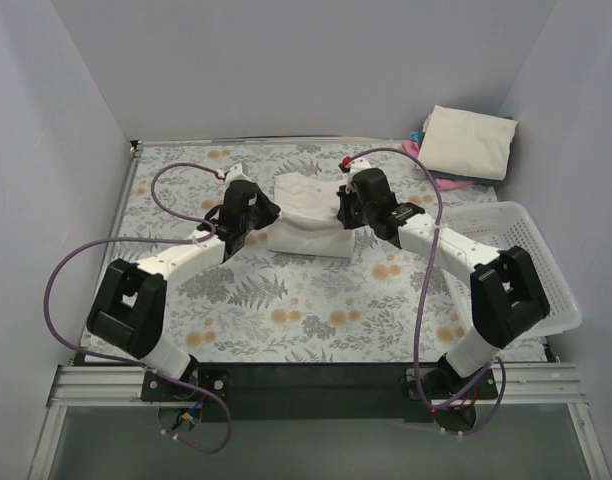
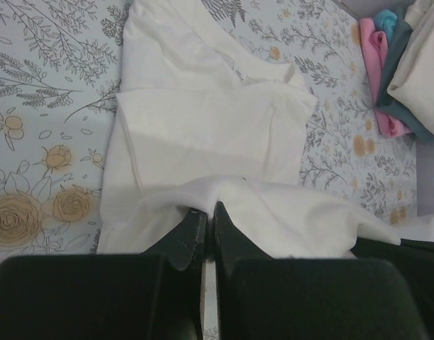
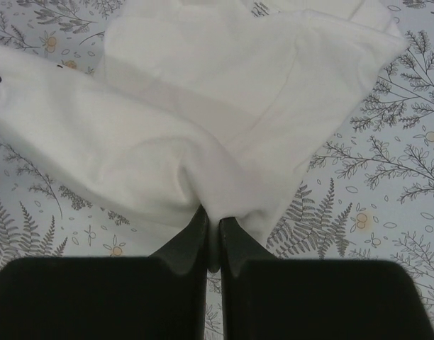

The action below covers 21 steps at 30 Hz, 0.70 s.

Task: Fold and stack the t-shirts
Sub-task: Fold the tshirt

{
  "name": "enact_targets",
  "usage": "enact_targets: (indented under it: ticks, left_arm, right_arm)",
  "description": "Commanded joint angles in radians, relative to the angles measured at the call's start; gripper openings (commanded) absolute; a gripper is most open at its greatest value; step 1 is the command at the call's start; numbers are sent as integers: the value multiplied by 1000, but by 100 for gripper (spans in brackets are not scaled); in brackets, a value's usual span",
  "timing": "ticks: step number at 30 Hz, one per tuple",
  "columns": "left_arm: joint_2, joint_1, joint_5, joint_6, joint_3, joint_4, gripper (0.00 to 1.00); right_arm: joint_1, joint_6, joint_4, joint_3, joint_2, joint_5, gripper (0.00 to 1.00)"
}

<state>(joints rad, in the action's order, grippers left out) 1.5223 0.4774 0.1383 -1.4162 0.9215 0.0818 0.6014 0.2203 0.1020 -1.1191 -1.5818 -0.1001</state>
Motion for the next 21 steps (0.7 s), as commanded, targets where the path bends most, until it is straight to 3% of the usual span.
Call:
enact_targets:
  ticks: [1, 21]
  left_arm:
    - [27, -26, -37, 48, 82, 36, 0]
    - [323, -115, -180, 115, 330, 39, 0]
  right_arm:
    - [-23, -29, -35, -80, -47, 37, 1]
    - [-126, -39, -35, -208, -199, 94, 1]
